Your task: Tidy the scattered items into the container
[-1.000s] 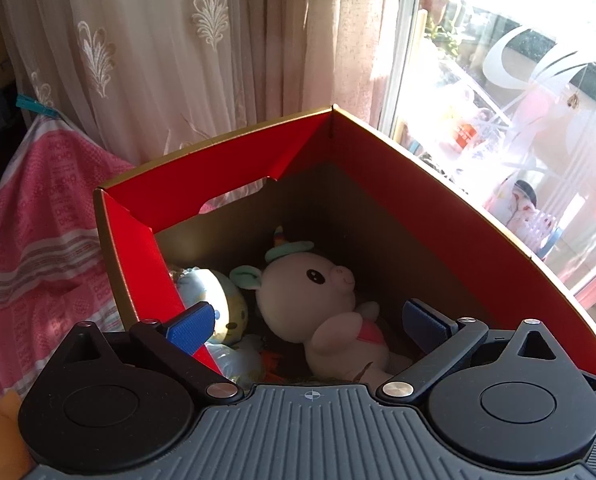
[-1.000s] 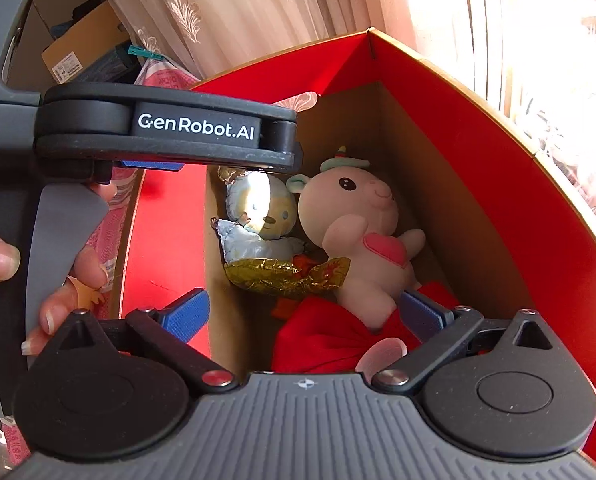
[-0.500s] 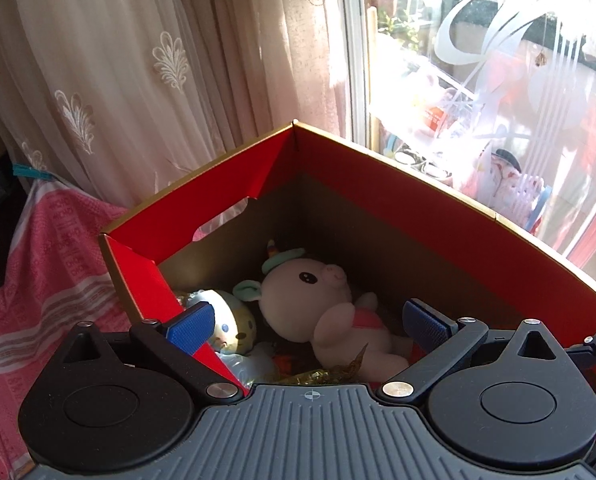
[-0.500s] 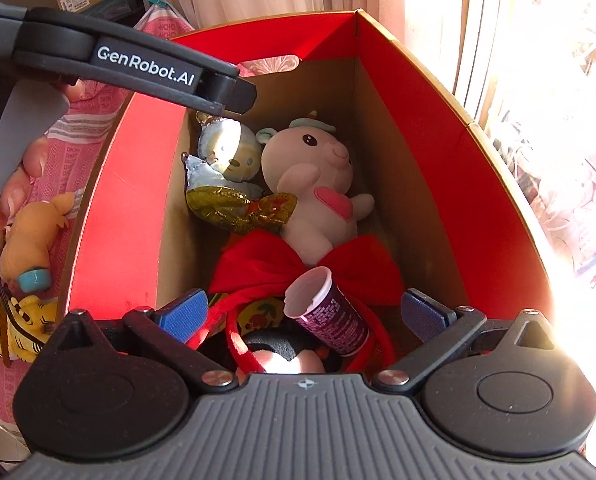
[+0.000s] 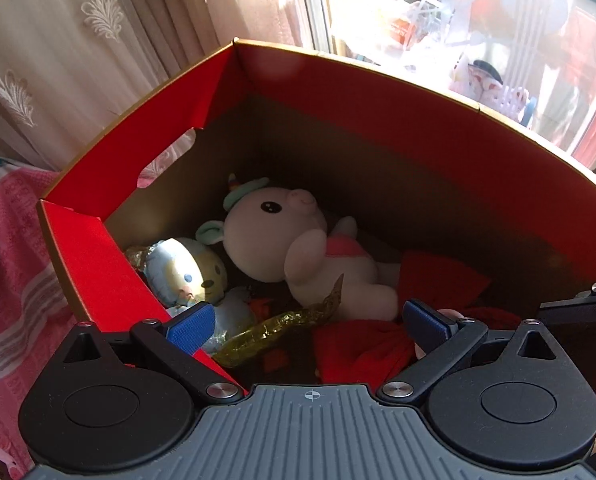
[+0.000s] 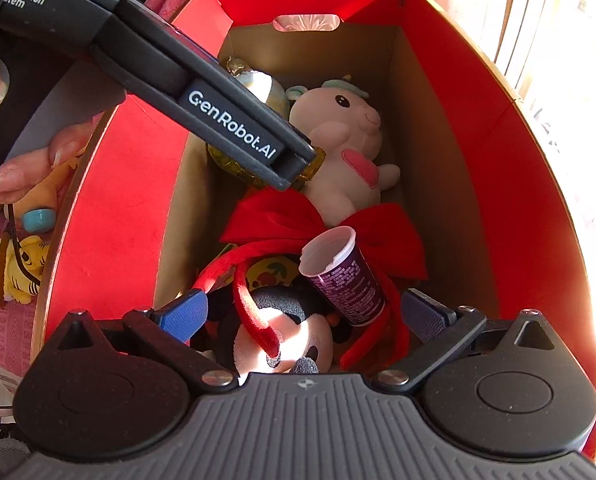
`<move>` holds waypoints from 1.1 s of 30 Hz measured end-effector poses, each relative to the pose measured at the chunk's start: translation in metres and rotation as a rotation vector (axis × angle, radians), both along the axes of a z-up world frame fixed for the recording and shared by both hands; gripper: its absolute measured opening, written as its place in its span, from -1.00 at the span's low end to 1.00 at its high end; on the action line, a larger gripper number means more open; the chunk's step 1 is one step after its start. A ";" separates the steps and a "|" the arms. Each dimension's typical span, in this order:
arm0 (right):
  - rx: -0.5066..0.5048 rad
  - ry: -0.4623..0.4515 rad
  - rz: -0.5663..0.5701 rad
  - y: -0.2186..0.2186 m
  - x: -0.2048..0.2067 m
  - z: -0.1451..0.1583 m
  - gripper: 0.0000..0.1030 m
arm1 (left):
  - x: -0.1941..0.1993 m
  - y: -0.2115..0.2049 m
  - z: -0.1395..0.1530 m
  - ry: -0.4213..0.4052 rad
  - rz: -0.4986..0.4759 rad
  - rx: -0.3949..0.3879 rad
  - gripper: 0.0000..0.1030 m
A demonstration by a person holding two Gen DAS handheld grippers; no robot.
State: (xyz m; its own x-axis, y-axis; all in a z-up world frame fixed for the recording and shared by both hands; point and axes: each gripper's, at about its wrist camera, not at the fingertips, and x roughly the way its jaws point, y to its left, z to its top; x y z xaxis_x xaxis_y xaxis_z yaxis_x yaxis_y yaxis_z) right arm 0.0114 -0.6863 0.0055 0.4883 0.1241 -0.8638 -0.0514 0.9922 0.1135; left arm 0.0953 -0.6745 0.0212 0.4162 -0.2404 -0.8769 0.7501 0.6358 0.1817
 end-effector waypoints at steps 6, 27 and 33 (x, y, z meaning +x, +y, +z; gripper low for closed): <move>0.005 0.031 0.032 0.003 0.002 -0.005 0.99 | 0.000 -0.003 -0.019 0.050 -0.042 0.050 1.00; -0.004 0.054 0.025 0.002 0.003 -0.010 0.99 | -0.023 -0.023 -0.043 0.027 -0.338 0.243 1.00; -0.014 0.073 0.029 0.003 0.004 -0.011 0.99 | -0.024 -0.021 -0.041 0.019 -0.347 0.228 0.99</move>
State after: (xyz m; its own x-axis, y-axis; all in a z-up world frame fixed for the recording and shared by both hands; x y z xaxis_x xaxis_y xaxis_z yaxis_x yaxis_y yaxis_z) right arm 0.0156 -0.6835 -0.0051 0.4206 0.1248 -0.8986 -0.0726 0.9919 0.1038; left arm 0.0714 -0.6951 -0.0201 0.3277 -0.1624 -0.9307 0.9174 0.2902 0.2723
